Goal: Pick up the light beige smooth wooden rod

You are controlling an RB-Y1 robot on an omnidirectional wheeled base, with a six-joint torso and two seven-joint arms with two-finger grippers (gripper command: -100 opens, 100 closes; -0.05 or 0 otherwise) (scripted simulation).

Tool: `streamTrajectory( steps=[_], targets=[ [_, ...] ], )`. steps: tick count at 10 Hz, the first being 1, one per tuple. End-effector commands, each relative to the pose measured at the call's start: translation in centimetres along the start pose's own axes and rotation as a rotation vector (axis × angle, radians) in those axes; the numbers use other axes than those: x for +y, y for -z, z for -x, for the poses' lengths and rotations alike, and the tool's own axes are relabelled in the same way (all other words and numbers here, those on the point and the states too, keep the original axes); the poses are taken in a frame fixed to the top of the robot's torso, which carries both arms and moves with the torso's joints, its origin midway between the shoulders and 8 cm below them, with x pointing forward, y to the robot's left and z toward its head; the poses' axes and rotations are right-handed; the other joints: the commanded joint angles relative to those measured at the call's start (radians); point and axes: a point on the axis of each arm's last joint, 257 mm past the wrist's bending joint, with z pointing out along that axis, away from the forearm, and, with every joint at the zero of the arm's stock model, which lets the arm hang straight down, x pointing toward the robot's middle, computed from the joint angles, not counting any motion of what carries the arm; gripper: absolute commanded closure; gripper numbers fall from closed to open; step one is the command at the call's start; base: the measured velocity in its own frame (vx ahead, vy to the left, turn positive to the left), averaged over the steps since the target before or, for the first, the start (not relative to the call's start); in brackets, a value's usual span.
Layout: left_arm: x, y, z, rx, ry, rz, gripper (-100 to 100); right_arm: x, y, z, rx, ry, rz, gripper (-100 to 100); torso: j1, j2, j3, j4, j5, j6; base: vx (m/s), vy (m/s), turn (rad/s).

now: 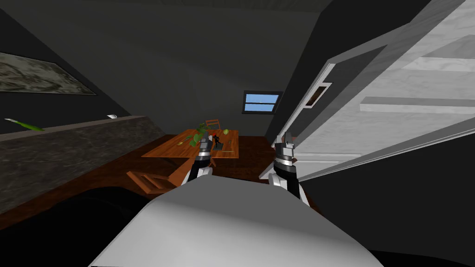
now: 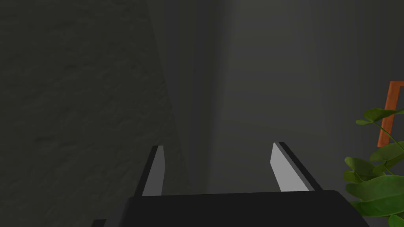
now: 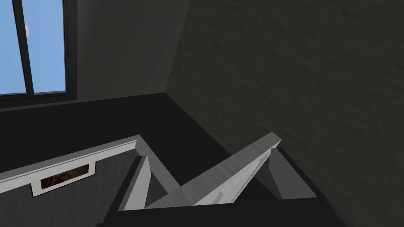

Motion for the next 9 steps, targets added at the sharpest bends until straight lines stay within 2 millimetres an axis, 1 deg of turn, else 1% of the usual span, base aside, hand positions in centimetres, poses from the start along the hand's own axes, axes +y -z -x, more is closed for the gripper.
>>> streamTrajectory(
  steps=[1, 2, 4, 6, 8, 9],
  targets=[
    [0.7, 0.1, -0.3, 0.026, -0.005, 0.014, -100, 0.0, 0.0, 0.0, 0.000, 0.000, 0.000, 0, 0.000, 0.000, 0.000, 0.000, 0.000, 0.000, 0.003, 0.006, -0.071],
    [1.4, 0.1, -0.5, 0.044, -0.006, 0.028, -100, 0.0, 0.0, 0.0, 0.000, 0.000, 0.000, 0, 0.001, 0.000, 0.000, 0.000, 0.000, 0.000, 0.009, 0.021, -0.103],
    [3.5, 0.4, -0.7, 0.078, -0.001, 0.071, -100, 0.0, 0.0, 0.0, 0.000, 0.000, 0.000, 0, 0.002, -0.001, 0.000, 0.000, 0.000, 0.000, 0.015, 0.032, -0.151],
    [6.2, 0.7, -0.7, 0.101, 0.015, 0.131, -100, 0.0, 0.0, 0.0, 0.000, 0.000, 0.000, 0, 0.003, -0.001, -0.001, 0.000, 0.001, 0.000, 0.020, 0.048, -0.165],
    [9.0, 0.9, -0.5, 0.112, 0.042, 0.194, -100, 0.0, 0.0, 0.0, 0.000, 0.000, 0.000, 0, 0.004, -0.002, -0.001, 0.000, 0.001, 0.000, 0.022, 0.057, -0.244],
    [9.5, 1.1, -0.5, 0.112, 0.041, 0.205, -100, 0.0, 0.0, 0.0, 0.000, 0.000, 0.000, 0, 0.004, -0.002, -0.001, 0.000, 0.001, 0.000, 0.008, 0.042, -0.067]
  ],
)
